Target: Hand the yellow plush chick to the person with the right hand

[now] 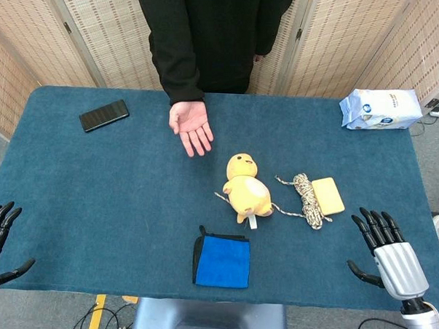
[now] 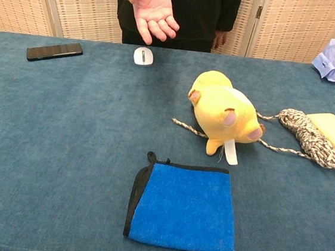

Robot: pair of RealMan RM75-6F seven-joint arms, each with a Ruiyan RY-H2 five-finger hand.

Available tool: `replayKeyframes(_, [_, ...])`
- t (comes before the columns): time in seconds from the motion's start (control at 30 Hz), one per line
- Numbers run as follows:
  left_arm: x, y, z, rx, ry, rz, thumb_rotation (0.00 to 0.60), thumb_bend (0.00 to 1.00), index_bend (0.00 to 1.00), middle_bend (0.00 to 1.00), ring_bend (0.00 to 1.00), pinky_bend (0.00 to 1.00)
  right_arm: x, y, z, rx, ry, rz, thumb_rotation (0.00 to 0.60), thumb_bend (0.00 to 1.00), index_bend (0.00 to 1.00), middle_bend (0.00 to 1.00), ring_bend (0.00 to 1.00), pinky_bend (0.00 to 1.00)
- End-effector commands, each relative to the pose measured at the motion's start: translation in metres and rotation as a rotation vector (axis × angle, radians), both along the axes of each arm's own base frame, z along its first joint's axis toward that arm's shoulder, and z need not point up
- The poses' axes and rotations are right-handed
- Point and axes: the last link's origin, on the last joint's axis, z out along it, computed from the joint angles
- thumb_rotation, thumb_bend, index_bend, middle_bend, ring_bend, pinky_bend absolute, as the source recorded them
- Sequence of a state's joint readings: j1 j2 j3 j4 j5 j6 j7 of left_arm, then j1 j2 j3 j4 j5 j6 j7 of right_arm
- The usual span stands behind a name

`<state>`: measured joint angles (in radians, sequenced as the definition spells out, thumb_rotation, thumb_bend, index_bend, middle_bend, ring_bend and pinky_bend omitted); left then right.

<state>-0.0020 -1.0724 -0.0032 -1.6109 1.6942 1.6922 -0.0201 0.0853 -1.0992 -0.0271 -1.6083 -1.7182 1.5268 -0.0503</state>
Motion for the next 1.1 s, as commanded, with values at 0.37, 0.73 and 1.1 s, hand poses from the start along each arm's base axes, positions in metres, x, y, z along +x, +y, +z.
replayKeyframes(0.37, [0.005, 0.004, -0.004, -0.022, -0.009, -0.021, 0.6, 0.2, 0.0, 0.07, 0.07, 0.16, 0.002, -0.024, -0.007, 0.07, -0.092, -0.002, 0.6, 0.21, 0.0, 0.0, 0.02, 0.0])
replayKeyframes(0.73, [0.005, 0.006, -0.003, -0.04, -0.026, -0.025, 0.6, 0.2, 0.0, 0.07, 0.07, 0.16, 0.06, -0.126, -0.084, 0.328, -0.215, -0.018, 0.6, 0.21, 0.0, 0.0, 0.02, 0.0])
replayKeyframes(1.1, [0.002, -0.004, 0.008, -0.026, -0.058, -0.039, 0.6, 0.2, 0.0, 0.07, 0.07, 0.16, 0.116, -0.167, -0.171, 0.44, -0.25, 0.01, 0.6, 0.21, 0.0, 0.0, 0.02, 0.0])
